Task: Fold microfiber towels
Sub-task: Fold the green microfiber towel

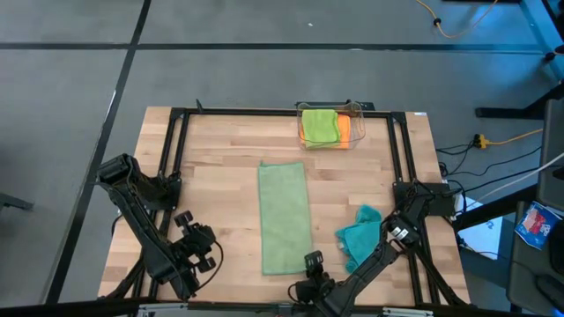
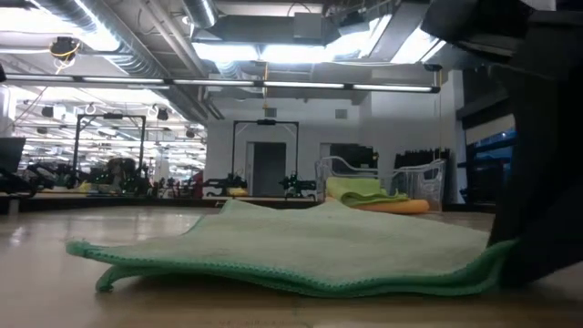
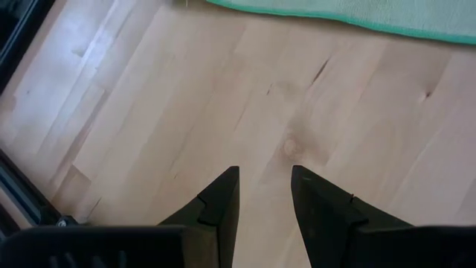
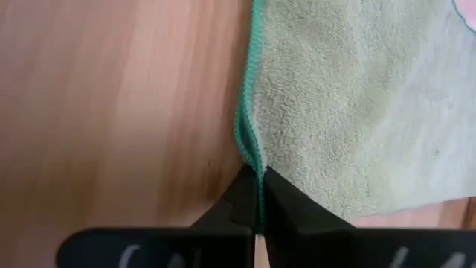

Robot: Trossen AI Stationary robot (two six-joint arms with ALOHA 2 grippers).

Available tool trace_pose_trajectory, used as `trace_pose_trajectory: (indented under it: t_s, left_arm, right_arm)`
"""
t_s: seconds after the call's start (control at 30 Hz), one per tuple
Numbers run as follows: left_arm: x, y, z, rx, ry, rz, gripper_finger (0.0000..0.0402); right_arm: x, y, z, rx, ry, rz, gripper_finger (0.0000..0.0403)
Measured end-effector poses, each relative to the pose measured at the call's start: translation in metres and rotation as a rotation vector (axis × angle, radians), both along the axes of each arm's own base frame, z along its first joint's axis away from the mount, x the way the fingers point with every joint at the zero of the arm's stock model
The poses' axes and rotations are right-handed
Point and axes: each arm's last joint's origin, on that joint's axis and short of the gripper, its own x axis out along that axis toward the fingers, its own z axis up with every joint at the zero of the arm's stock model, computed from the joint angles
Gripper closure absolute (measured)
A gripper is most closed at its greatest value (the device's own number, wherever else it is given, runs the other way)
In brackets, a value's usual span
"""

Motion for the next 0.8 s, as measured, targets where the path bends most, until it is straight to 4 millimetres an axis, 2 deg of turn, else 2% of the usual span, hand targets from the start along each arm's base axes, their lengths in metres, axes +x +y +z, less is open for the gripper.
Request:
trace_pose_trajectory:
  t_s: [0.13, 0.33, 0.57, 0.8]
  left_arm:
    - [0.000, 0.000, 0.000, -0.001, -0.001, 0.000, 0.0286]
    - [0.001, 0.000, 0.000, 0.020, -0.027, -0.023, 0.0286]
    - [0.017, -0.019, 0.000, 0.041, -0.147, -0.288, 0.0286]
    - [0.043, -0.043, 0.008, 0.025, -0.323, -0.499, 0.0286]
  right_arm:
    - [0.008, -0.002, 0.009, 0.027, -0.018, -0.025, 0.0396]
    - [0.019, -0.005, 0.038, 0.040, -0.033, -0.044, 0.0397]
    - [0.029, -0.019, 0.069, 0.062, -0.070, -0.173, 0.0397]
    - [0.039, -0.031, 0.071, 0.082, -0.068, -0.220, 0.0397]
